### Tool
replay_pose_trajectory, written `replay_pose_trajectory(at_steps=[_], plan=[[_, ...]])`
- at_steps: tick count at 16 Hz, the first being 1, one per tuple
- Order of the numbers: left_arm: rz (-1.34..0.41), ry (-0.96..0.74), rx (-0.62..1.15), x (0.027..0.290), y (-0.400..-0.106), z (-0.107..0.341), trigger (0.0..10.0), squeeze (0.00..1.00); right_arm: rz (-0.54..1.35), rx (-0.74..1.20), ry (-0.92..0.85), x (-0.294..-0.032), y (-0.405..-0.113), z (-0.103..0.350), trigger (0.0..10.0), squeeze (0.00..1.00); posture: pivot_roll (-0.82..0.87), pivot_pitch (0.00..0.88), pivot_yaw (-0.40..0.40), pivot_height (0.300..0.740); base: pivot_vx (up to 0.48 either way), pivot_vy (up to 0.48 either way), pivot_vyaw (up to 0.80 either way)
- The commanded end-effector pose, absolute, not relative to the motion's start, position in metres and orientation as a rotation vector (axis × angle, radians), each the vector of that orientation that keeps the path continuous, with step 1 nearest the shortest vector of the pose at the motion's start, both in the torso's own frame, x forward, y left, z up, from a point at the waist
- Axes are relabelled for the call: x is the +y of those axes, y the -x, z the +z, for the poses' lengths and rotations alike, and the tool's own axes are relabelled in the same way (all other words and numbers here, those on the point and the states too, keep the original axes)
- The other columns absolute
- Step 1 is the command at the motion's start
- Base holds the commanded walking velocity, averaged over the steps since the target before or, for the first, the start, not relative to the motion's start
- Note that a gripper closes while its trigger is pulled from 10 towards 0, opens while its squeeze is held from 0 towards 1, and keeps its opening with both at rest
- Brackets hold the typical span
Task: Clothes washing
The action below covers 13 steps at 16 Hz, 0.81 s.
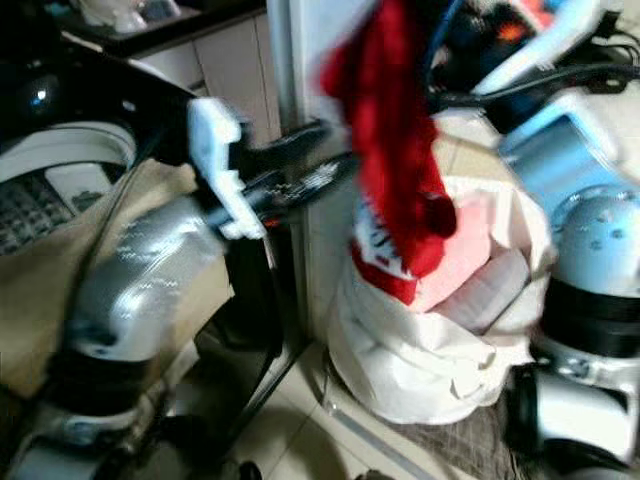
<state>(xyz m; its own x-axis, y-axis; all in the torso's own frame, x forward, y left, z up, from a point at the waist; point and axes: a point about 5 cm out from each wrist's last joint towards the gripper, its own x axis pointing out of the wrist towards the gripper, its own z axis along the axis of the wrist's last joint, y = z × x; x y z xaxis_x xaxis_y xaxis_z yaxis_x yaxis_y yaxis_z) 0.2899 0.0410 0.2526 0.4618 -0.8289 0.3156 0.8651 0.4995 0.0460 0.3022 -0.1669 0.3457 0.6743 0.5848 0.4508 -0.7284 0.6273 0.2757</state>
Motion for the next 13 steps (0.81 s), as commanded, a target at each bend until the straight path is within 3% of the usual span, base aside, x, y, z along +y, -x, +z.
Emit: replay_pose_trajectory(at_steps=[1, 5, 6, 7, 8, 9, 13], plan=[[-1.018, 0.133, -0.294, 0.035, -0.293, 0.248, 10.0, 1.00, 0.821, -0.350, -0.496, -0.160, -0.295, 0.355, 0.0, 0.00, -0.09, 0.000, 0.046, 0.740, 0.000, 0.000, 0.00], [-0.956, 0.186, -0.311, 0.022, -0.298, 0.247, 10.0, 1.00, 0.901, -0.318, -0.573, -0.149, -0.287, 0.357, 0.0, 0.00, -0.09, 0.000, 0.043, 0.740, 0.000, 0.000, 0.00], [-0.917, 0.168, -0.318, 0.018, -0.301, 0.245, 10.0, 0.35, 0.925, -0.299, -0.586, -0.143, -0.283, 0.357, 0.0, 0.00, -0.09, 0.000, 0.042, 0.740, 0.000, 0.000, 0.00], [-0.888, 0.158, -0.311, 0.017, -0.303, 0.244, 10.0, 0.11, 0.933, -0.292, -0.585, -0.140, -0.281, 0.357, 0.0, 0.00, -0.09, 0.000, 0.042, 0.740, 0.000, 0.000, 0.00], [-0.870, 0.152, -0.305, 0.017, -0.305, 0.242, 10.0, 0.00, 0.936, -0.288, -0.582, -0.139, -0.281, 0.356, 0.0, 0.00, -0.09, 0.000, 0.042, 0.740, 0.000, 0.000, 0.00], [-0.840, 0.164, -0.300, 0.018, -0.308, 0.241, 0.0, 0.00, 0.934, -0.278, -0.584, -0.138, -0.279, 0.356, 0.0, 0.00, -0.09, 0.000, 0.042, 0.740, 0.000, 0.000, 0.00], [-0.807, 0.177, -0.301, 0.023, -0.312, 0.239, 0.0, 0.00, 0.921, -0.259, -0.591, -0.137, -0.278, 0.355, 0.0, 0.00, -0.09, 0.000, 0.046, 0.740, 0.000, 0.000, 0.00]])
